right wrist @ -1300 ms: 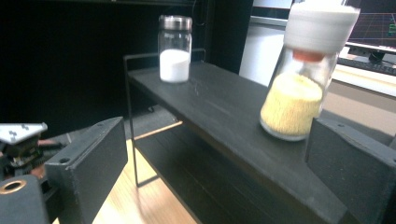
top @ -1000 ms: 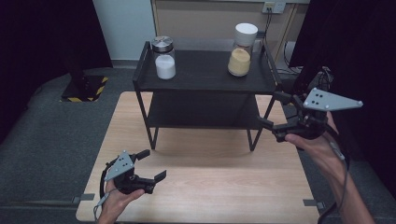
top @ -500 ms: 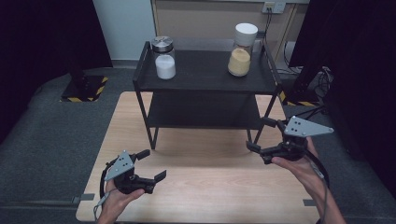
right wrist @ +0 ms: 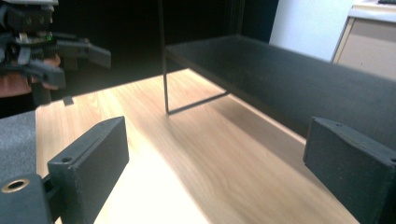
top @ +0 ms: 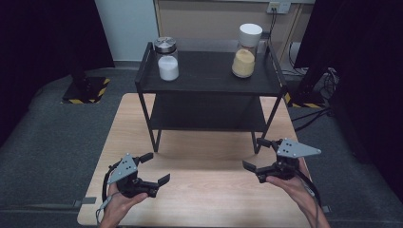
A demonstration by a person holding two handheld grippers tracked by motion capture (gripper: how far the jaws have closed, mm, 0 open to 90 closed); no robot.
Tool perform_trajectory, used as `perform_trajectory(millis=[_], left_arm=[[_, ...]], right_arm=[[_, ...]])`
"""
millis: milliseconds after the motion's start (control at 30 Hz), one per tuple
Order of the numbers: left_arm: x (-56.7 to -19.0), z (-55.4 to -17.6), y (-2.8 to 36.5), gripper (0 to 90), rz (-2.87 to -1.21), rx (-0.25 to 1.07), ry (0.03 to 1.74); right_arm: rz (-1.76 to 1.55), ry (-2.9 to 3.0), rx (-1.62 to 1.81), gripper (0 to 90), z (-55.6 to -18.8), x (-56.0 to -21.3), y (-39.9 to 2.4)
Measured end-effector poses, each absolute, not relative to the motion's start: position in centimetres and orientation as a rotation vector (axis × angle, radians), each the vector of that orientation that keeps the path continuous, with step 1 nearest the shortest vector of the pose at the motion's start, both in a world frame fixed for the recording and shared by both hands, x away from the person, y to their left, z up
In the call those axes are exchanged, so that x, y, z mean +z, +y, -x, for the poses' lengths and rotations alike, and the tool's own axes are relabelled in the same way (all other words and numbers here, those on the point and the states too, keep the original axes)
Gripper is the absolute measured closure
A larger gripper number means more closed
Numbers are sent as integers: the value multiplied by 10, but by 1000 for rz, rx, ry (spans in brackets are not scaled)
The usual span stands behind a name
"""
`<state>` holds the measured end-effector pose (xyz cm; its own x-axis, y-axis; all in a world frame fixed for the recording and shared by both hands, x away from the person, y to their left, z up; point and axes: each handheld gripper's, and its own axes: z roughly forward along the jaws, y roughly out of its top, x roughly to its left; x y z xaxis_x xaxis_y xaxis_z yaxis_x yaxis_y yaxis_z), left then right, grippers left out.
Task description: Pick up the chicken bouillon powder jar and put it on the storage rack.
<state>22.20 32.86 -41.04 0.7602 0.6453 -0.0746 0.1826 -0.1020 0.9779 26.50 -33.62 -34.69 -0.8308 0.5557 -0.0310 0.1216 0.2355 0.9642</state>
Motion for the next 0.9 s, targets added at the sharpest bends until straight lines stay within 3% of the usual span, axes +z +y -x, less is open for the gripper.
perform_trajectory(millis=[400, 900], left_arm=[[-411, -223, 327, 9, -1665, 441, 669], [-410, -221, 326, 9, -1668, 465, 662]], right_arm=[[-638, 2151, 1605, 74, -256, -383, -336], [-680, 2097, 1625, 41, -242, -403, -335]])
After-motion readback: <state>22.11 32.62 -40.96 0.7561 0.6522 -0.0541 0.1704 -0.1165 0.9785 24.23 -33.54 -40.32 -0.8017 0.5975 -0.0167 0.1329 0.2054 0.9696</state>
